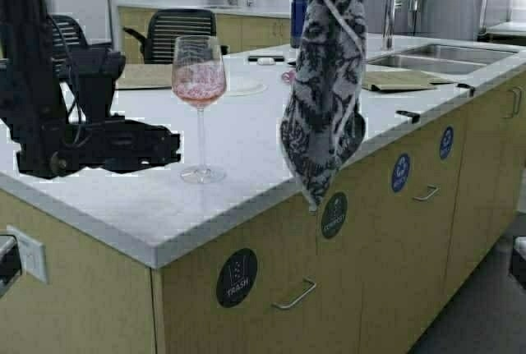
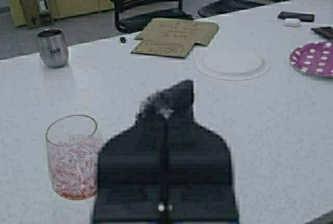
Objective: Get the cloth and wipe up the spill under the wine glass
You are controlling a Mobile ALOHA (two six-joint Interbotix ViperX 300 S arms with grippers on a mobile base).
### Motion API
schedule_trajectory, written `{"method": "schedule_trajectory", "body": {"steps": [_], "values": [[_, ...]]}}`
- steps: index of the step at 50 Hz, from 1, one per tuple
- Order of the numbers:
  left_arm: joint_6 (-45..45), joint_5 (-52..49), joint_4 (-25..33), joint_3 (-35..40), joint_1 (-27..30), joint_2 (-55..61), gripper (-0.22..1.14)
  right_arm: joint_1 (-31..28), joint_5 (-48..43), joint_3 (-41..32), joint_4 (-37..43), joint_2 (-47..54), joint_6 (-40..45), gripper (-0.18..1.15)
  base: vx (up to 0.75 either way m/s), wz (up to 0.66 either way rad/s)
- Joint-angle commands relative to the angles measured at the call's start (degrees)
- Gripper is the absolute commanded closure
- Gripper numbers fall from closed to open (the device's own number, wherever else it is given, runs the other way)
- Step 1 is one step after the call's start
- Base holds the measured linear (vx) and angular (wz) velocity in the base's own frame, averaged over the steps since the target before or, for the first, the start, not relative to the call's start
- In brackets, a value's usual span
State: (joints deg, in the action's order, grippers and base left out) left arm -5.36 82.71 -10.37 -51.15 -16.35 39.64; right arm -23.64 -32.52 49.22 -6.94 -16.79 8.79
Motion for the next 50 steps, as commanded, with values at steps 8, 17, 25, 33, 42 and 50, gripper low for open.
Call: {"method": "schedule_trajectory", "body": {"steps": [8,17,25,33,42,50], "values": [[0.7,1.8,-0.5,5.1,-0.1,3.9,-0.08,-0.1,-0.8,-1.0,0.1,-0.4,-0.1,0.91,0.05,0.01],[1.5,1.8,-3.3,9.5,-0.1,5.8,-0.08,-0.1,-0.8,-1.0,0.1,-0.4,-0.2,0.91,0.04,0.01],[1.2,1.8,-4.0,14.7,-0.1,7.9,-0.08,-0.1,-0.8,-1.0,0.1,-0.4,-0.2,0.91,0.03,0.01],[1.1,1.8,-4.1,19.7,-0.1,10.2,-0.08,-0.1,-0.8,-1.0,0.1,-0.4,-0.2,0.91,0.02,0.0],[0.9,1.8,-4.1,24.3,-0.1,11.8,-0.08,-0.1,-0.8,-1.1,0.1,-0.4,-0.2,0.91,0.02,0.0],[0.6,1.3,-4.1,27.1,-0.1,12.2,-0.07,-0.1,-0.8,-1.1,0.1,-0.4,-0.2,0.91,0.01,0.0]]}}
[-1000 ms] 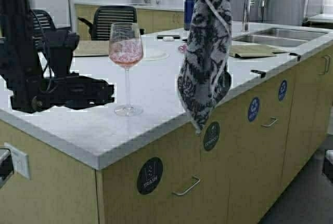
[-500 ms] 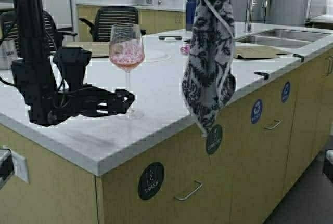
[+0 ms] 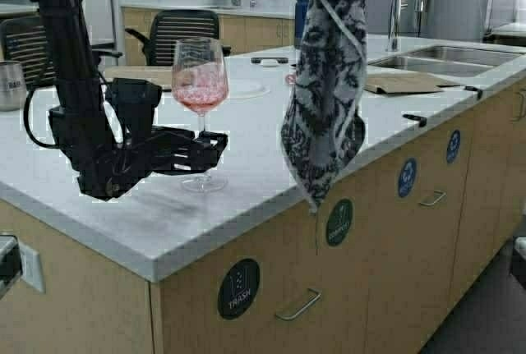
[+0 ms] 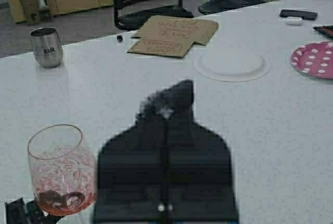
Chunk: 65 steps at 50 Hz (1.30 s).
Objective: Get the cloth and wipe up the spill under the wine glass
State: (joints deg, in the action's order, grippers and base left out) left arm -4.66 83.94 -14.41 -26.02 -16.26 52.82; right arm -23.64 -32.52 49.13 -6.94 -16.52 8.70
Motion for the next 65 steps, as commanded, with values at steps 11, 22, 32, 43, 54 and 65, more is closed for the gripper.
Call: {"method": "schedule_trajectory", "body": {"steps": [11,22,32,43,54,65], "values": [[-0.1,0.1,-0.2,1.7,-0.3,-1.4,0.15,-0.1,-1.3,-1.2,0.1,-0.6,0.0,0.91,0.02,0.0],[-0.1,0.1,-0.4,-0.2,-1.1,-3.4,0.55,1.1,-3.1,-6.1,2.9,0.6,0.4,0.91,0.02,0.0],[-0.1,0.4,-0.5,-4.1,-1.9,-8.8,0.7,2.0,-3.1,-17.2,6.8,6.6,0.1,0.91,0.02,0.0],[-0.6,0.4,-0.5,-12.0,-2.4,-19.5,0.7,2.0,-3.1,-33.6,6.8,19.5,0.1,0.91,0.0,0.0],[-1.8,0.1,-0.5,-21.9,-2.4,-32.4,0.7,1.6,-3.1,-42.7,6.4,29.4,0.6,0.91,0.0,0.0],[-3.7,-1.1,-0.5,-28.9,-2.4,-45.2,0.72,-1.5,-4.5,-42.1,6.0,35.5,0.4,0.91,0.0,0.0]]}}
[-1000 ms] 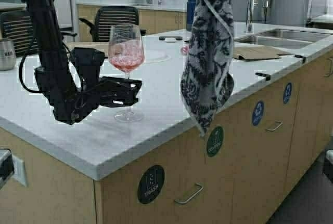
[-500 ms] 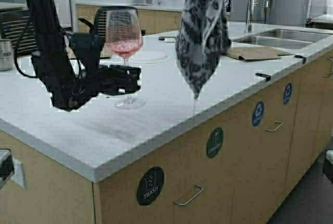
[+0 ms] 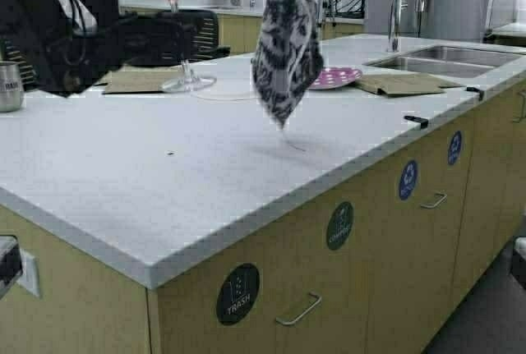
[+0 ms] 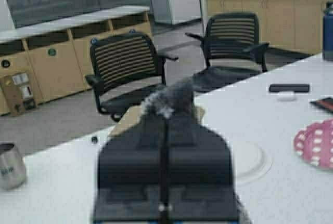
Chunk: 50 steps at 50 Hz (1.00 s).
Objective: Get the cloth and wipe up the spill under the wine glass
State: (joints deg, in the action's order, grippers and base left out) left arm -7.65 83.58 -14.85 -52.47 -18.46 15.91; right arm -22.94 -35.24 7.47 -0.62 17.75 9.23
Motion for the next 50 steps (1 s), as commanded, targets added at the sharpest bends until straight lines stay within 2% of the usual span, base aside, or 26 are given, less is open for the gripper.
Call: {"method": "schedule_trajectory", "body": {"steps": [1,9,21,41,47,50], "values": [[-1.0,-1.4,-0.1,-2.7,-0.2,-9.4,0.72,-2.6,-1.8,-0.2,-0.4,1.7,-0.1,0.91,0.0,0.0],[-2.6,-10.5,-0.1,-3.3,-0.2,-18.4,0.77,-6.0,-3.1,2.3,-0.4,5.7,-0.2,0.91,0.0,0.0],[-3.5,-21.5,0.0,0.3,-0.2,-29.1,0.77,-11.8,-3.3,3.9,-0.4,12.0,0.3,0.91,0.0,0.0],[-3.3,-32.3,0.4,5.6,-0.2,-37.9,0.78,-30.1,-3.3,3.1,-0.5,17.8,0.1,0.91,0.0,0.0],[-3.3,-32.5,0.4,5.6,-0.1,-37.3,0.78,-30.9,-3.3,2.5,-0.4,17.6,-0.3,0.91,0.0,0.0],[-3.3,-32.5,0.5,5.4,-0.2,-36.5,0.78,-28.6,-3.3,3.0,-0.4,17.1,-0.3,0.91,0.0,0.0]]}}
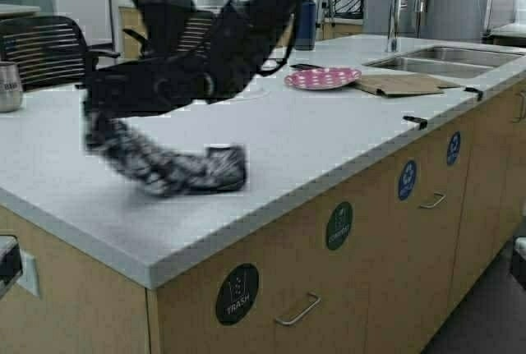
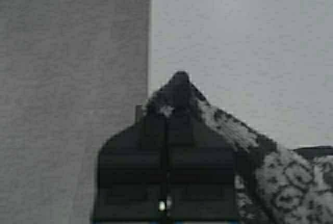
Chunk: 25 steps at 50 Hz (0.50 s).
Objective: Get the cloth and wipe up the spill under the wine glass
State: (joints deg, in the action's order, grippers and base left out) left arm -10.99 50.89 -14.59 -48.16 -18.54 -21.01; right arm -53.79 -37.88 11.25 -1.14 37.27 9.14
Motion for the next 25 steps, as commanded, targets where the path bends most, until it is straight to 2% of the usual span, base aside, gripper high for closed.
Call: {"method": "schedule_trajectory", "body": {"steps": [1,14,25], "values": [[0.0,0.2,0.3,1.2,-0.1,0.8,0.78,3.2,-0.7,-0.4,0.2,-2.5,-0.2,0.91,0.0,0.0],[0.2,1.5,0.3,1.7,0.0,9.5,0.78,17.8,-0.8,5.9,1.1,-4.0,0.2,0.91,0.0,0.0],[0.1,9.0,0.1,1.9,0.0,20.6,0.78,22.5,-0.8,8.5,1.1,-4.0,-0.1,0.91,0.0,0.0]]}}
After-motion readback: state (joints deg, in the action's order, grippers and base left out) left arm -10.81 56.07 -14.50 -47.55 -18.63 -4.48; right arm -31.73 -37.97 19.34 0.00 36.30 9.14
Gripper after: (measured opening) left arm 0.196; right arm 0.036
